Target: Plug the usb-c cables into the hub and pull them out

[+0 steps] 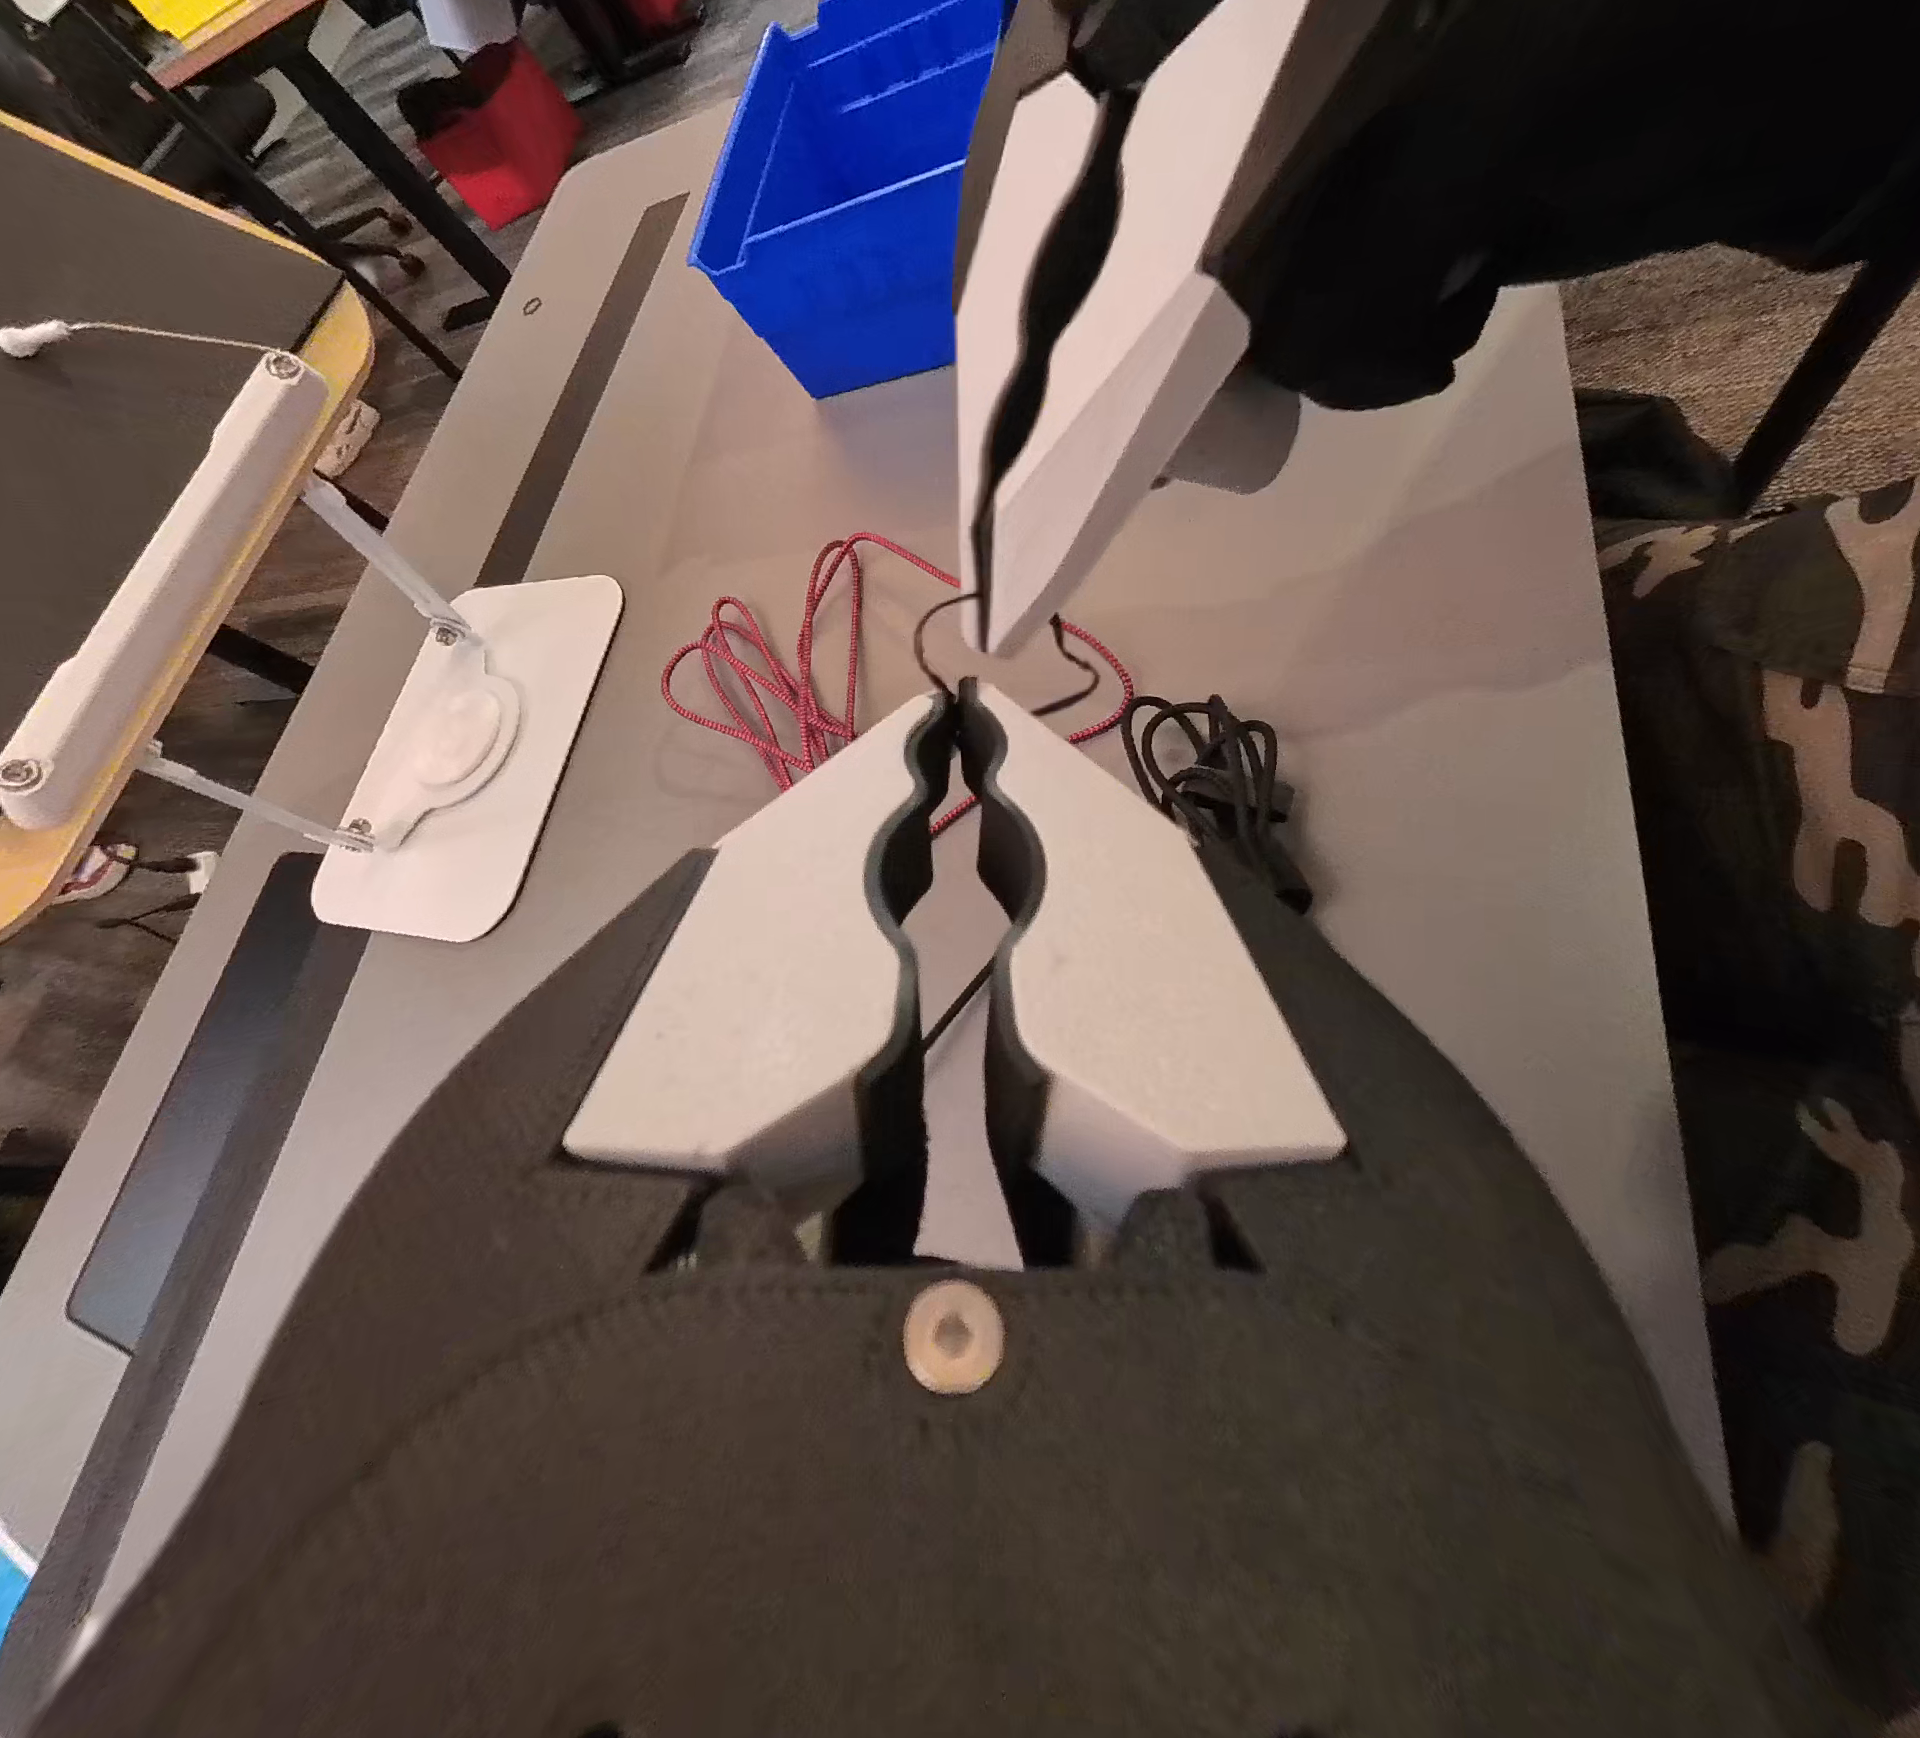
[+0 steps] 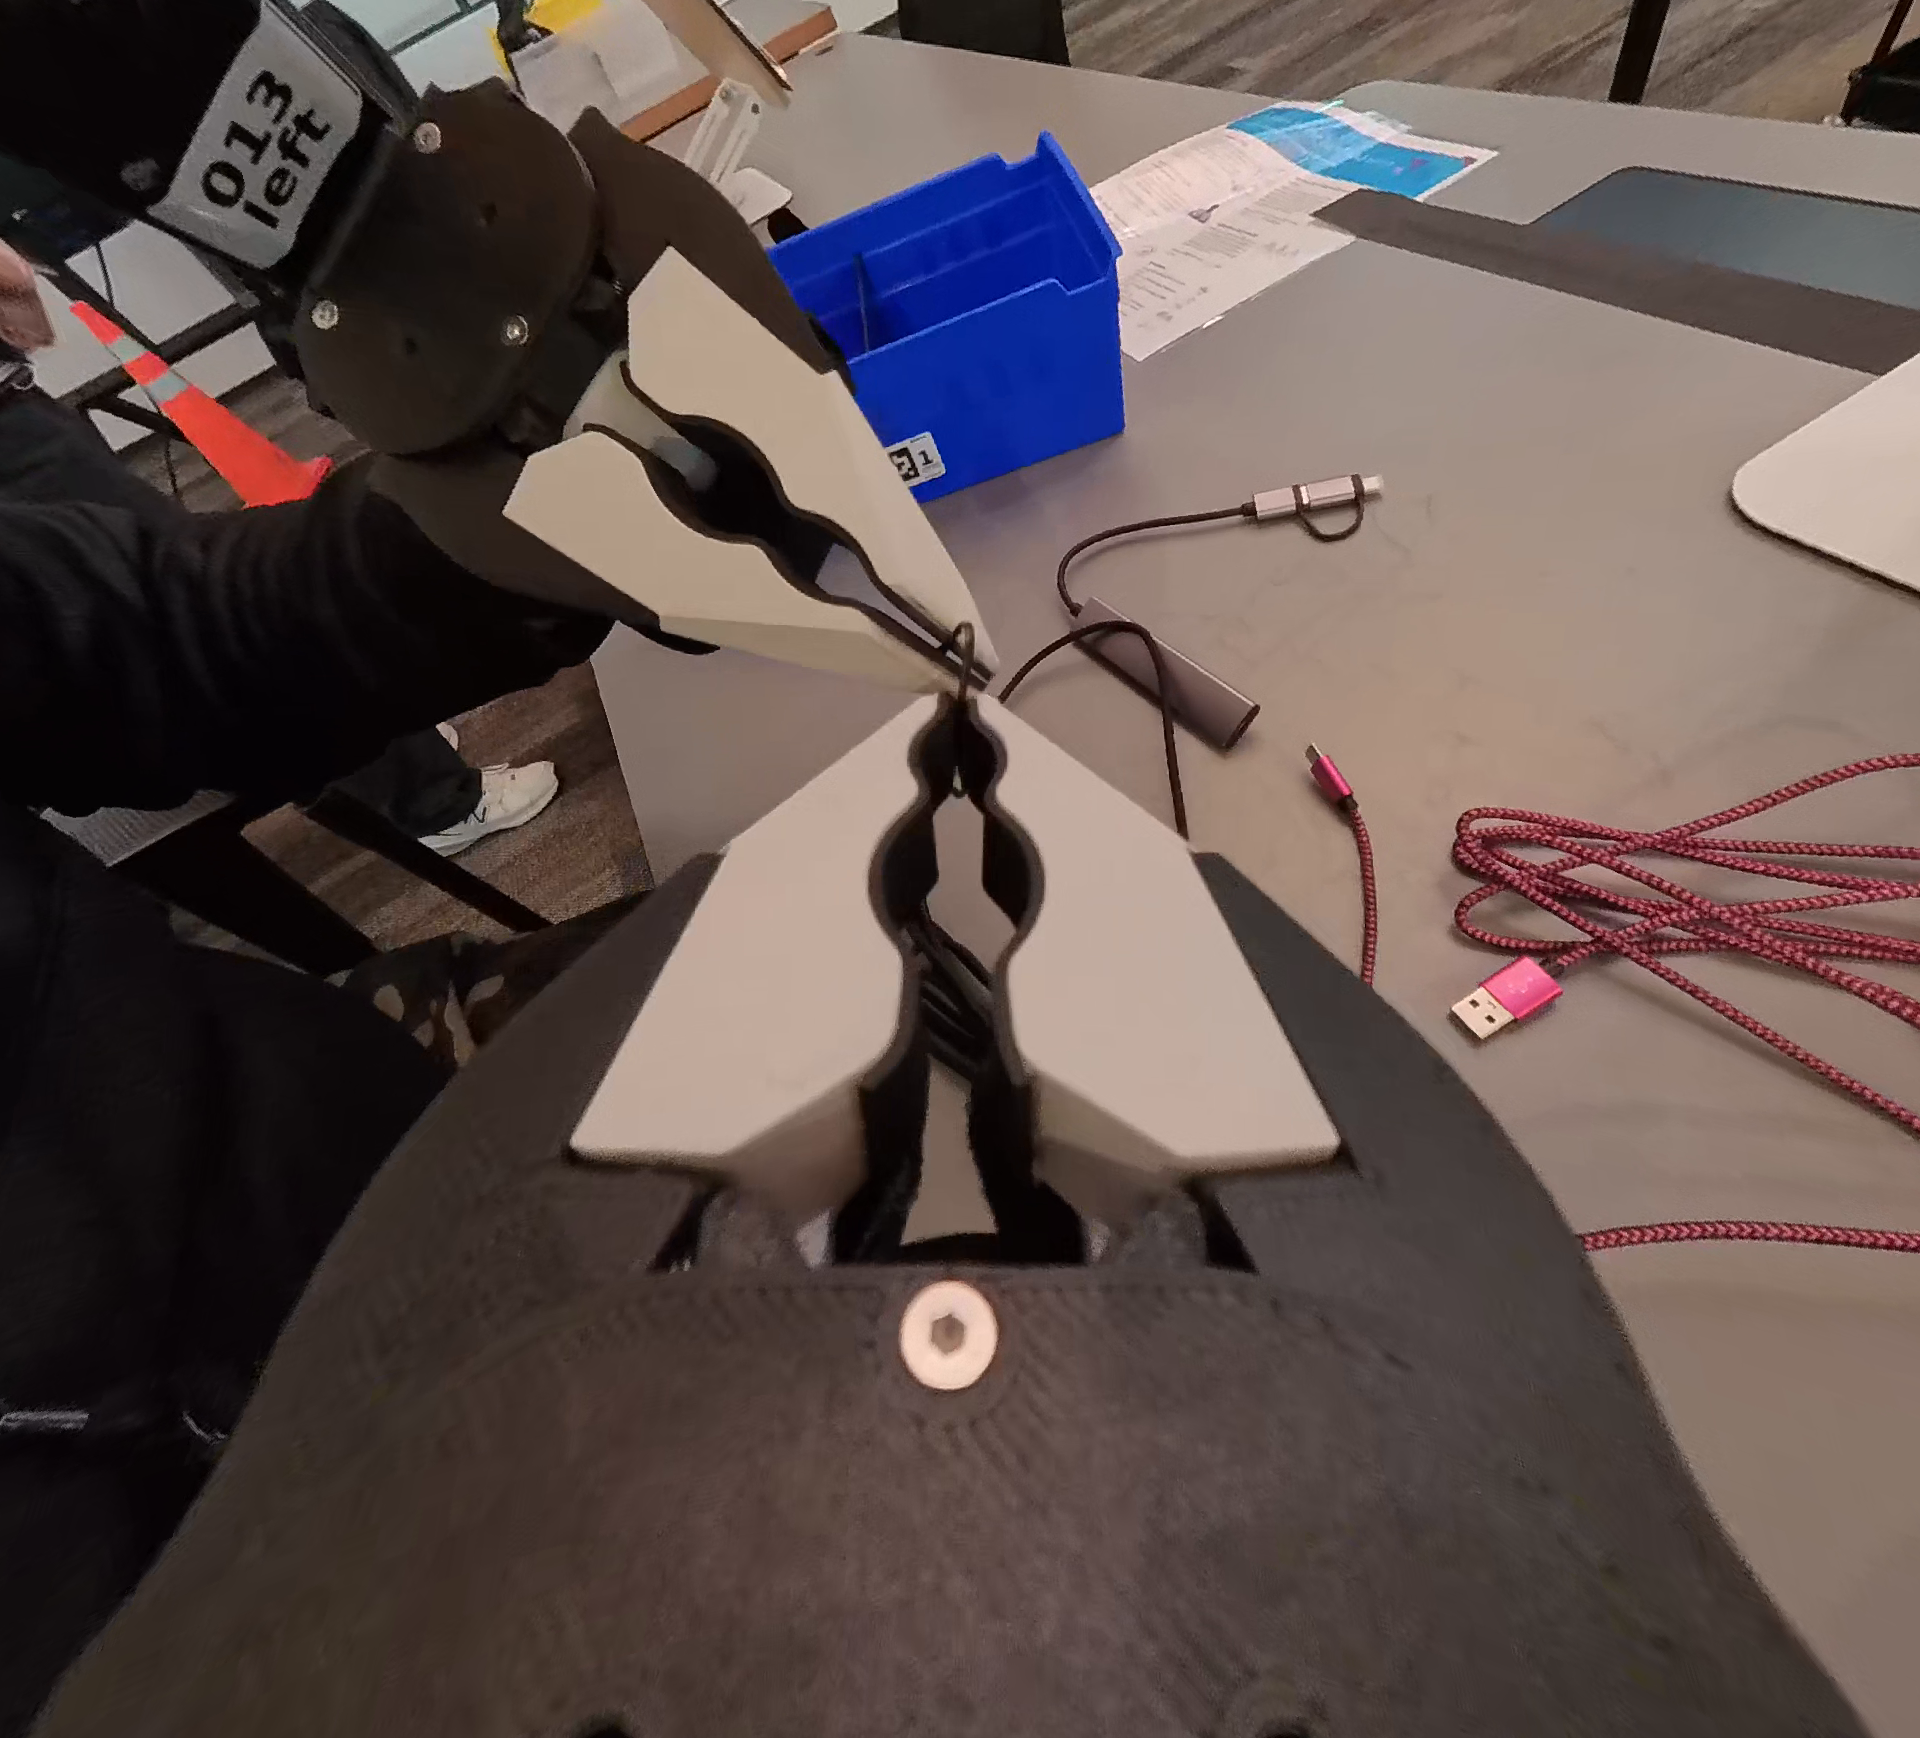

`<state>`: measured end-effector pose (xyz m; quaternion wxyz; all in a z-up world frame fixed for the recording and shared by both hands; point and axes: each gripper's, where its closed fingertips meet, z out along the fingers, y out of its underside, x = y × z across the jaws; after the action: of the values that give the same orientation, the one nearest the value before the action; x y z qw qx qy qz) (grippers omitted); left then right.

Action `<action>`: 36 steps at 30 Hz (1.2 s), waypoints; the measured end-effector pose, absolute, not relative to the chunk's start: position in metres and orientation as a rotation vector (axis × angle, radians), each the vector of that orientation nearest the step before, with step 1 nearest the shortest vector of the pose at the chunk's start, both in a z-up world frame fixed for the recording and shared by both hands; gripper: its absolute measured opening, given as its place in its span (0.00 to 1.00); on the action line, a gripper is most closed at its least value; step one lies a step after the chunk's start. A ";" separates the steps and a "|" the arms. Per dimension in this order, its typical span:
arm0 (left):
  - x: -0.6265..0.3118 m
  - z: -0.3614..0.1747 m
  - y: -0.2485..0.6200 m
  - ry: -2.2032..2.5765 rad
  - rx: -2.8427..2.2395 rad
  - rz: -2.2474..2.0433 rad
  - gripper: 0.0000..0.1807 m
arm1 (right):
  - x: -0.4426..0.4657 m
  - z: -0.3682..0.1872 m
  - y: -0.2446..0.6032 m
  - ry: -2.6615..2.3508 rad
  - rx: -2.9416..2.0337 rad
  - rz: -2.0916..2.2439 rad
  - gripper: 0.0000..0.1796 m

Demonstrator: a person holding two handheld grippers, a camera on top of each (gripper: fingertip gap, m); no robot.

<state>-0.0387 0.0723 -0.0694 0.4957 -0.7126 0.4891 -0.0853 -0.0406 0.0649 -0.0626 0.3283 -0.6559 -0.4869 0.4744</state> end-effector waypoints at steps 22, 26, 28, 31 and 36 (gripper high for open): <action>-0.022 -0.080 0.070 1.332 -1.633 0.117 0.00 | -0.039 -0.055 0.078 -1.125 -1.718 1.271 0.00; -0.025 -0.079 0.074 1.250 -1.699 0.057 0.00 | -0.037 -0.051 0.083 -1.107 -1.698 1.230 0.00; -0.025 -0.078 0.077 1.117 -1.765 -0.088 0.00 | -0.034 -0.045 0.085 -1.083 -1.673 1.203 0.00; -0.025 -0.083 0.082 0.997 -1.837 -0.290 0.01 | -0.033 -0.041 0.086 -1.087 -1.657 1.157 0.00; -0.040 -0.088 0.079 1.038 -1.888 -0.292 0.18 | -0.023 -0.042 0.096 -1.060 -1.672 1.142 0.00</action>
<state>-0.0404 0.0788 -0.0885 0.4653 -0.7686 0.4225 -0.1190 -0.0227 0.0960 -0.0425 0.4151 -0.6656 -0.4220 0.4545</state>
